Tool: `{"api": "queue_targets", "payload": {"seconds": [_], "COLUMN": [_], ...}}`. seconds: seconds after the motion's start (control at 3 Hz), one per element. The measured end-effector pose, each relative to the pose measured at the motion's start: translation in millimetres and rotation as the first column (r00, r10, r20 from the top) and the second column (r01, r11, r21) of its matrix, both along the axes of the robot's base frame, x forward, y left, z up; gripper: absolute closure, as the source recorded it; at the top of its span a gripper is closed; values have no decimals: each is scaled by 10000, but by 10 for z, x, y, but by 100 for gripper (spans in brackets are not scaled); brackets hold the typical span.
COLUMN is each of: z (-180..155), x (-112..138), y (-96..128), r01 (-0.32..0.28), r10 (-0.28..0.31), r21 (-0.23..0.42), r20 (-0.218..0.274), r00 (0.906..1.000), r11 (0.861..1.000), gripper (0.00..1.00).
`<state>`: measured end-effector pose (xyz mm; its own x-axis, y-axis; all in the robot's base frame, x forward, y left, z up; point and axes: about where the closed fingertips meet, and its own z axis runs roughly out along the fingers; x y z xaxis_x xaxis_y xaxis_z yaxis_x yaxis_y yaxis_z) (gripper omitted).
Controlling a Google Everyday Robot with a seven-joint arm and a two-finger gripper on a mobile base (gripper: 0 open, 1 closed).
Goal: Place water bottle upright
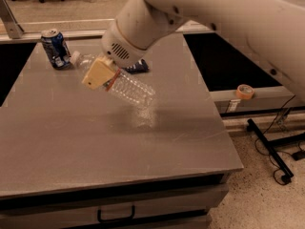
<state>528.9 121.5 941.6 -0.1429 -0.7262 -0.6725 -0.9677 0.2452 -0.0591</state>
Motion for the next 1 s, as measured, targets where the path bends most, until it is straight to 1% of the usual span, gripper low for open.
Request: {"api": "queue_targets", "payload": {"seconds": [0.33,0.67,1.0], "z": [98,264,314], "x": [151,100,3], "y": [78,-65,-197], "r01": [-439,-1133,-2190], "r10": [429,1132,1848], "r21": [2619,4898,5766], "r20": [96,299,1182], "r00": [9990,9931,9756], "r11": [9641,8644,7871], "gripper": [100,100,100]}}
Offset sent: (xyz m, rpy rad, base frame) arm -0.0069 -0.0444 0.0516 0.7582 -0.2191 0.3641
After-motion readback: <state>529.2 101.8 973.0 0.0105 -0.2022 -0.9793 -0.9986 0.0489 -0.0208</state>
